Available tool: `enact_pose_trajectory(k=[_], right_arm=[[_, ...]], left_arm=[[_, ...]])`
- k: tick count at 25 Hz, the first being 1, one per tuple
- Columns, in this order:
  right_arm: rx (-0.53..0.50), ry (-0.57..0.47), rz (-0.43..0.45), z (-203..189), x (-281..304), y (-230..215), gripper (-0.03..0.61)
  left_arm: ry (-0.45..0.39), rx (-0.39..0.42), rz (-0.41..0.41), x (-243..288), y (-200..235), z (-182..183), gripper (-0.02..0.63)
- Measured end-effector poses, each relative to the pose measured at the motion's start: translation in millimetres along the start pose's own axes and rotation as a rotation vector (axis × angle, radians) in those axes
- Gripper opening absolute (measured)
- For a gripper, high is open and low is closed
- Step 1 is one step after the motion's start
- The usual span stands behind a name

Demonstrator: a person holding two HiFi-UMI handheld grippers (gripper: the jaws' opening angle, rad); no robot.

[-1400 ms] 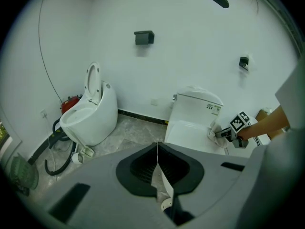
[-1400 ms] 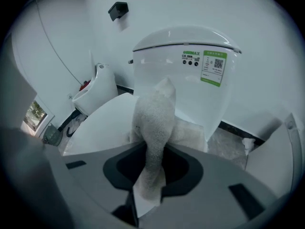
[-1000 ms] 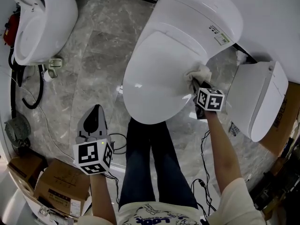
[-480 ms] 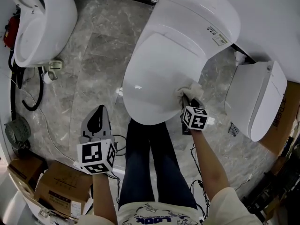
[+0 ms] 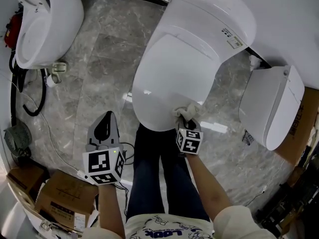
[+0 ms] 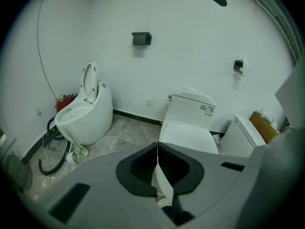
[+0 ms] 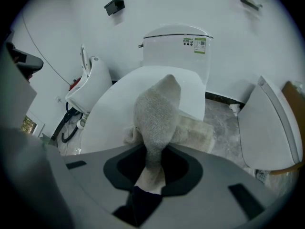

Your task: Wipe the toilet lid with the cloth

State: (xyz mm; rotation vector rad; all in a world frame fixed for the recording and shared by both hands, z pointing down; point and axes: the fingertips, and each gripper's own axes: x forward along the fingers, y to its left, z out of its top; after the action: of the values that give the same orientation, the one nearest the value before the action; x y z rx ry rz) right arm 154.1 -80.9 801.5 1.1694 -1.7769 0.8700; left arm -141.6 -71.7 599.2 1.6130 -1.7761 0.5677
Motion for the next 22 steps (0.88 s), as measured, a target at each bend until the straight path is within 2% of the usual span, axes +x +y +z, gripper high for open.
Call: enact_pose_trajectory(k=[7,13,18,22], right_arm=[[0.014,0.051,0.041,-23.8,-6.6,33.6,0.075],[-0.014,0.087,0.077,-36.2,-7.5,60.9,0.075],[-0.053,0.137,0.099,-31.3,-8.0,58.5,0.072],[-0.097,0.102,0.089,-6.4,-19.4,57.4,0.069]], left_arm=[[-0.002,-0.019,0.016,-11.4,11.0,-7.0,0.009],[-0.008,-0.037,0.035,-18.3,25.2,-8.4,0.009],[-0.020,-0.042,0.046,-23.5,32.6,-3.5,0.009],[-0.041,-0.048,0.049,-29.0,34.1,10.6,0.009]])
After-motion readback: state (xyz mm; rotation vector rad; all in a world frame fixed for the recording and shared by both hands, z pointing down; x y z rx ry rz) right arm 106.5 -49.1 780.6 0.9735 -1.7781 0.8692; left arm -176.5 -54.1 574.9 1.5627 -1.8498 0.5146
